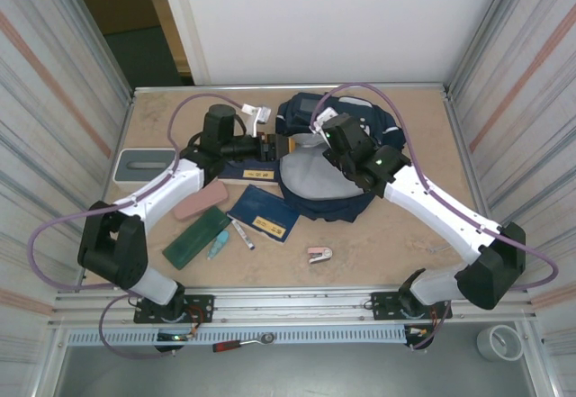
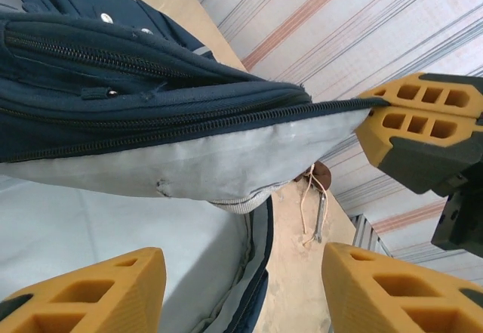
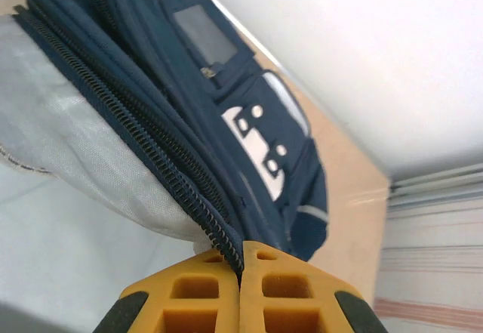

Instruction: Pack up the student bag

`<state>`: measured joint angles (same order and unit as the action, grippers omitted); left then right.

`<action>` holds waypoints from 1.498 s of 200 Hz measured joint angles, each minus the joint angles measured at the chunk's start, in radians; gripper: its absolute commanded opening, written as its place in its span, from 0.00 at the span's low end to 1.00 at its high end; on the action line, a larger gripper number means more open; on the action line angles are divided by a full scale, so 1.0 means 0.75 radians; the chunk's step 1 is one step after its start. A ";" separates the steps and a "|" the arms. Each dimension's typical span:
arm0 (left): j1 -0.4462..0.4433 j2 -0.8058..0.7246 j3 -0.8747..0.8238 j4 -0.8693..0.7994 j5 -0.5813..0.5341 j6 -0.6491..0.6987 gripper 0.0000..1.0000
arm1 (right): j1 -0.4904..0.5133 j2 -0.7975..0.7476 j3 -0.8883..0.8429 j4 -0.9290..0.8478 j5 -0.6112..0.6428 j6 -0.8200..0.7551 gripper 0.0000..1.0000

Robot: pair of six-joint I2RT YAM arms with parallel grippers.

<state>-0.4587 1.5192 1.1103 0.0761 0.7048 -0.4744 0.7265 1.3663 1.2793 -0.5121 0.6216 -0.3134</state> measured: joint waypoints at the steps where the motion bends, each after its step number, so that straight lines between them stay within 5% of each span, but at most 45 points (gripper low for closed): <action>1: 0.001 -0.001 -0.001 -0.002 0.000 0.001 0.60 | 0.001 0.001 0.000 0.003 0.003 -0.004 0.00; 48: 0.025 -0.006 -0.001 -0.061 -0.044 0.055 0.65 | 0.020 0.010 0.000 0.141 0.037 -0.213 0.00; 89: 0.036 -0.006 0.027 -0.191 -0.152 0.290 0.71 | 0.017 0.010 0.008 0.163 -0.057 -0.309 0.00; 178: 0.004 0.140 0.300 -0.365 -0.239 0.805 0.76 | -0.119 0.007 0.081 0.040 -0.393 -0.226 0.00; 299: -0.099 0.409 0.626 -0.507 -0.292 0.946 0.42 | -0.275 -0.042 0.098 -0.082 -0.831 -0.044 0.00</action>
<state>-0.5327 1.8259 1.5799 -0.3038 0.4858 0.2352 0.5205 1.3350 1.3529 -0.5735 -0.0013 -0.3466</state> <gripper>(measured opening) 0.472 0.041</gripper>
